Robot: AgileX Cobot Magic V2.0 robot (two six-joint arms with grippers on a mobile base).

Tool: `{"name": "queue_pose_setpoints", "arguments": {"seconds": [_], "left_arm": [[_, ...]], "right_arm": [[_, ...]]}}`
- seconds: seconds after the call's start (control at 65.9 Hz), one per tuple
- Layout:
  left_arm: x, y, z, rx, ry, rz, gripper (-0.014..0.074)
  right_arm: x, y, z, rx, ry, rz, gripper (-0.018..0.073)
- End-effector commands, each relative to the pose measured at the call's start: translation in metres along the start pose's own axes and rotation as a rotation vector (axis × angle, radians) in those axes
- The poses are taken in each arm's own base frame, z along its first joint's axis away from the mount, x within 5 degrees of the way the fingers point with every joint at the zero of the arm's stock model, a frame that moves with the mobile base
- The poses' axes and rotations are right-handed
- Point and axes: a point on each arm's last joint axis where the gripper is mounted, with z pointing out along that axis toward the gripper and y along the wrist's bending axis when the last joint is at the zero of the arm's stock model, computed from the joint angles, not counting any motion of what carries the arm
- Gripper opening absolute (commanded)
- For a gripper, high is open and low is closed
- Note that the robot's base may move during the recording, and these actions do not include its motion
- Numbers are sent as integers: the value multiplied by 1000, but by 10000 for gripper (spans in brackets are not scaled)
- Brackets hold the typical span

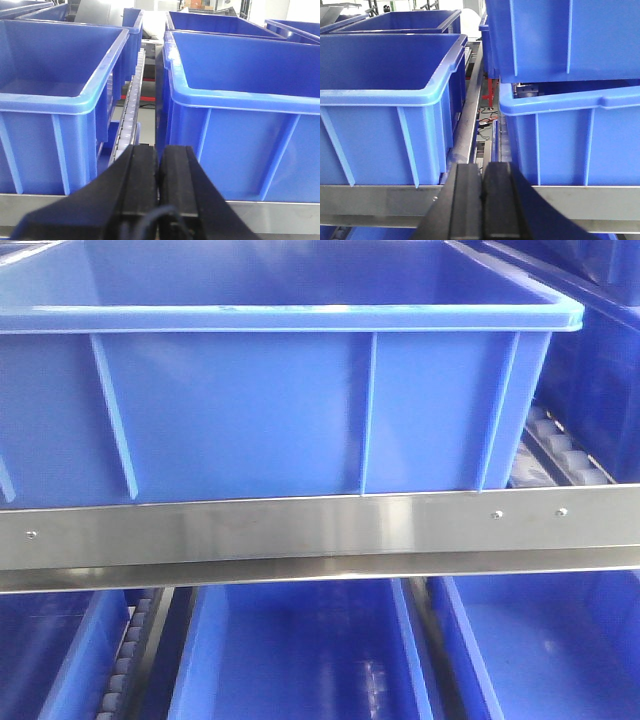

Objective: Grab silver tray and place in blue box

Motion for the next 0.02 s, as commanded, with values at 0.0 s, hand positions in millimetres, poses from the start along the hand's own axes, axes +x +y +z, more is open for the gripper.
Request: {"name": "queue_pose_setpoints", "arguments": {"seconds": [0.0], "left_arm": [[-2,0,-1,8,-75,-6,-11]], "right_arm": [[-15,1,-3,-6,-122,-23,57]]}}
